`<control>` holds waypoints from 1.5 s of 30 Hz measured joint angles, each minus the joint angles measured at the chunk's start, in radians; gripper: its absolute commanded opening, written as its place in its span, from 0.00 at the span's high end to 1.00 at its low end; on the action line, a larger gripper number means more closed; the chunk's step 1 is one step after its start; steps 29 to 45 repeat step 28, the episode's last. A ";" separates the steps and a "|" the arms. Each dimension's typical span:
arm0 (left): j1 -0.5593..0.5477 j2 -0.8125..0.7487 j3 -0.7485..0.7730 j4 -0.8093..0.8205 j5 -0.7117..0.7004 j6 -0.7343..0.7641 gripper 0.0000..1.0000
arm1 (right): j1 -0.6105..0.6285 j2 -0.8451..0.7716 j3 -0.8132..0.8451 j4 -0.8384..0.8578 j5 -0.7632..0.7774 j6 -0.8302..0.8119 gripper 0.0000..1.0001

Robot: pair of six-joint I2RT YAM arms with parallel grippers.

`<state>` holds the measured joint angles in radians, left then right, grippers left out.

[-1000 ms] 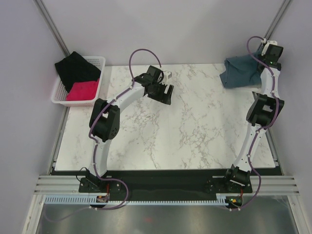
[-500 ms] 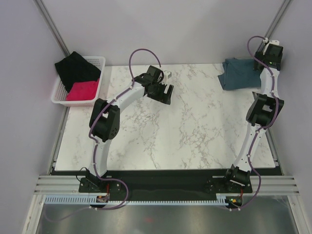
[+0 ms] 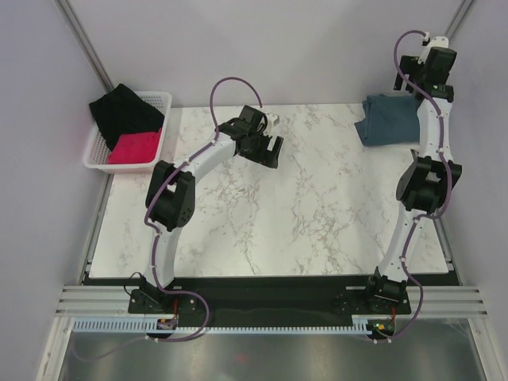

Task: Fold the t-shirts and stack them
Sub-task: Neatly place the folded tshirt to the corner

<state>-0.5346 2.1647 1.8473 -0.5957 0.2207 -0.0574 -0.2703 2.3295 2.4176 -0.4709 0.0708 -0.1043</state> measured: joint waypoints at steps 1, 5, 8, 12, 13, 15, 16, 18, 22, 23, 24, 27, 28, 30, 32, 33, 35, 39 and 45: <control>-0.002 0.000 0.005 0.000 -0.029 0.000 0.01 | 0.011 -0.041 -0.026 -0.001 -0.038 0.029 0.02; -0.013 -0.021 0.015 0.010 -0.233 0.018 0.00 | 0.063 -0.201 -0.174 0.004 -0.112 0.172 0.02; -0.017 -0.053 0.042 0.026 -0.388 0.061 0.00 | 0.117 -0.330 -0.325 -0.001 -0.121 0.261 0.02; 0.004 -0.122 0.107 0.052 -0.484 0.102 0.00 | 0.183 -0.482 -0.533 -0.009 -0.100 0.322 0.02; 0.014 -0.145 0.122 0.060 -0.494 0.108 0.00 | 0.194 -0.514 -0.583 -0.006 -0.084 0.330 0.02; 0.031 -0.193 0.134 0.079 -0.510 0.116 0.00 | 0.206 -0.583 -0.685 -0.010 -0.048 0.344 0.02; 0.040 -0.222 0.134 0.086 -0.515 0.120 0.00 | 0.207 -0.610 -0.722 -0.015 -0.034 0.344 0.02; 0.053 -0.281 0.119 0.105 -0.527 0.126 0.00 | 0.204 -0.657 -0.777 -0.022 -0.006 0.344 0.02; 0.051 -0.393 0.002 0.123 -0.528 0.127 0.00 | 0.199 -0.766 -0.858 -0.020 0.026 0.343 0.02; 0.050 -0.411 -0.028 0.121 -0.523 0.126 0.00 | 0.198 -0.800 -0.876 -0.019 0.033 0.344 0.02; 0.048 -0.425 -0.055 0.114 -0.509 0.126 0.00 | 0.198 -0.827 -0.892 -0.017 0.037 0.344 0.02; 0.048 -0.433 -0.094 0.087 -0.458 0.126 0.00 | 0.198 -0.933 -0.962 0.002 0.045 0.344 0.02; 0.048 -0.432 -0.097 0.061 -0.436 0.126 0.00 | 0.198 -0.963 -0.983 0.003 0.051 0.344 0.02; 0.048 -0.432 -0.097 0.061 -0.436 0.126 0.00 | 0.198 -0.963 -0.983 0.003 0.051 0.344 0.02; 0.048 -0.432 -0.097 0.061 -0.436 0.126 0.00 | 0.198 -0.963 -0.983 0.003 0.051 0.344 0.02; 0.048 -0.432 -0.097 0.061 -0.436 0.126 0.00 | 0.198 -0.963 -0.983 0.003 0.051 0.344 0.02; 0.048 -0.432 -0.097 0.061 -0.436 0.126 0.00 | 0.198 -0.963 -0.983 0.003 0.051 0.344 0.02; 0.048 -0.432 -0.097 0.061 -0.436 0.126 0.00 | 0.198 -0.963 -0.983 0.003 0.051 0.344 0.02; 0.048 -0.432 -0.097 0.061 -0.436 0.126 0.00 | 0.198 -0.963 -0.983 0.003 0.051 0.344 0.02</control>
